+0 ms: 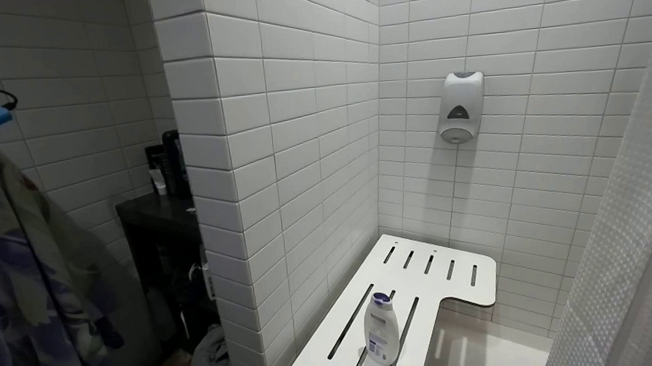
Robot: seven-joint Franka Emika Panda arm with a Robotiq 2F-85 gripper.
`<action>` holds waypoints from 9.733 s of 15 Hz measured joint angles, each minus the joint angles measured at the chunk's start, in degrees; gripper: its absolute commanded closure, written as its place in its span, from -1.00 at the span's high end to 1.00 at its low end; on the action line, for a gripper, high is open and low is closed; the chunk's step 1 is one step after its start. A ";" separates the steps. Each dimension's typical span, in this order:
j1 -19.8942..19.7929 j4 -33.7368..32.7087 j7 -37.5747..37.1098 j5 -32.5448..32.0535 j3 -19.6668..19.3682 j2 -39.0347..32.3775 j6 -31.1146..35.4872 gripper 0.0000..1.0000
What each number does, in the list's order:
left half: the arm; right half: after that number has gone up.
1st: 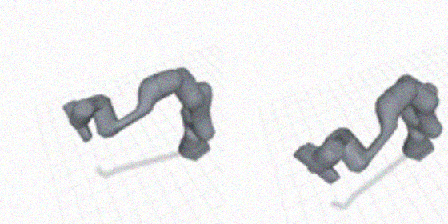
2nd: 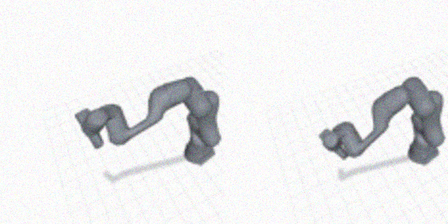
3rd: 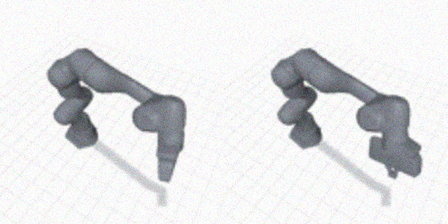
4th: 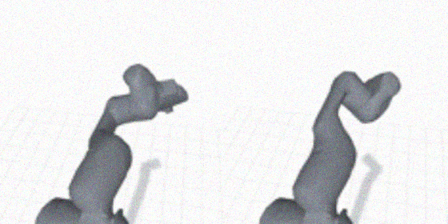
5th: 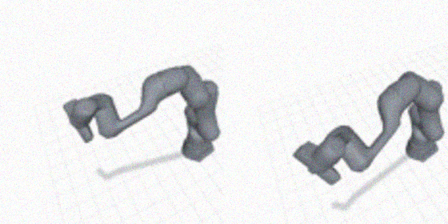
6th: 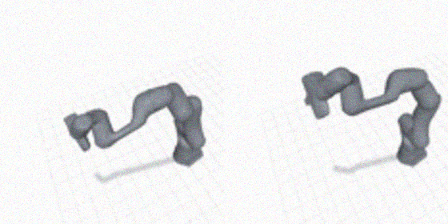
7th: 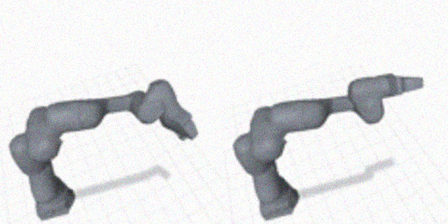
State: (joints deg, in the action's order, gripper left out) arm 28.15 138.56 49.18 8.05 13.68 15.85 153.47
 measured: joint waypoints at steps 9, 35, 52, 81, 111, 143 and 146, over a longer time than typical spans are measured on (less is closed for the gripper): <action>0.00 0.00 -0.01 0.00 0.00 0.00 -0.01 1.00; 0.72 -9.05 7.20 3.55 -1.37 -10.28 7.26 0.13; -1.82 -11.88 6.15 12.53 2.00 -9.73 -1.52 -0.94; -4.30 -14.16 -17.26 -11.16 2.45 9.48 -16.83 -0.94; -0.40 -10.63 31.56 38.12 -4.64 -7.59 -6.15 1.00; -6.48 -16.38 28.00 26.86 4.59 -3.17 -13.89 -0.94; -6.19 -16.41 22.46 20.04 4.87 -1.41 -13.93 -0.94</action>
State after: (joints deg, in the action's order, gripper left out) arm 21.96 122.15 71.63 28.09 18.55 14.44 139.54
